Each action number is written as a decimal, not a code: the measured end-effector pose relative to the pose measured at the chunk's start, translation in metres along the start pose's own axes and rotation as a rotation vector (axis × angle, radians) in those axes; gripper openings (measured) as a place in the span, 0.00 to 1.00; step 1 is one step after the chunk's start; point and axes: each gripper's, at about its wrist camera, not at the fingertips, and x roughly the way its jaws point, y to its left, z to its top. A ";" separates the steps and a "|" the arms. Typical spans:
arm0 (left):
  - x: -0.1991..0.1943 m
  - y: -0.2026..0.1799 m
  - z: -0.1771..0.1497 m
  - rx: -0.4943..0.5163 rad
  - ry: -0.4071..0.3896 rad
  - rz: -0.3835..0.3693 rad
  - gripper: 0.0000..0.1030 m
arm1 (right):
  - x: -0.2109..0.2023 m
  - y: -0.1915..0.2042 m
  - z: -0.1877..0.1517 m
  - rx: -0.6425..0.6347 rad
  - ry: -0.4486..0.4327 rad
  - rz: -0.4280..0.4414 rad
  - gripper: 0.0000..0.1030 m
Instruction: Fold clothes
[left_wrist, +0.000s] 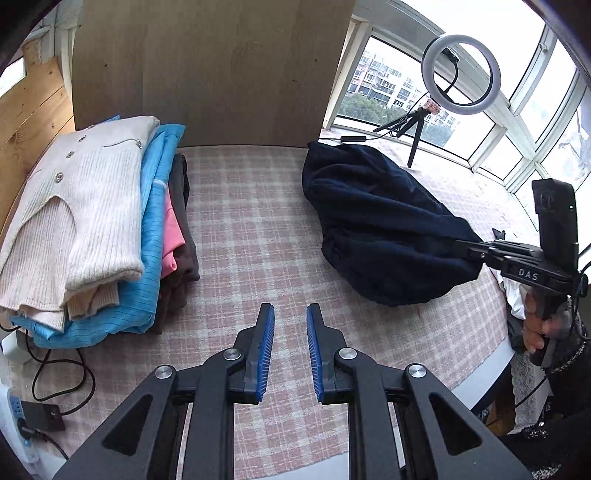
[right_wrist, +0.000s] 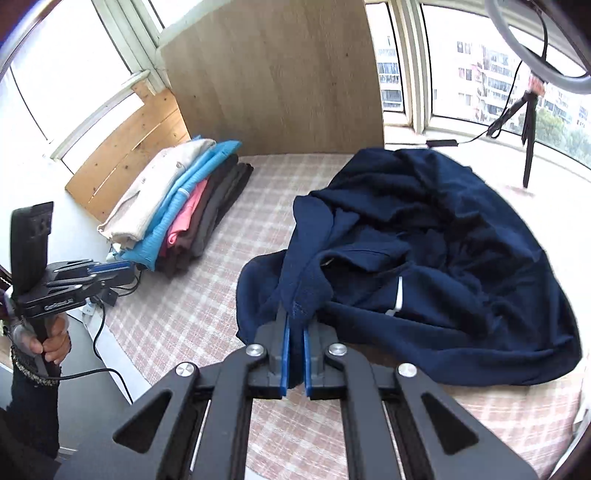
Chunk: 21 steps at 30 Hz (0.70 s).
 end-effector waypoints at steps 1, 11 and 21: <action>0.005 -0.006 0.007 0.020 0.000 -0.009 0.18 | -0.026 -0.007 0.002 -0.010 -0.018 -0.019 0.05; 0.072 -0.166 0.114 0.400 -0.004 -0.084 0.36 | -0.164 -0.093 -0.133 0.187 0.050 -0.406 0.05; 0.265 -0.328 0.149 0.744 0.291 0.020 0.54 | -0.153 -0.140 -0.226 0.471 0.012 -0.393 0.05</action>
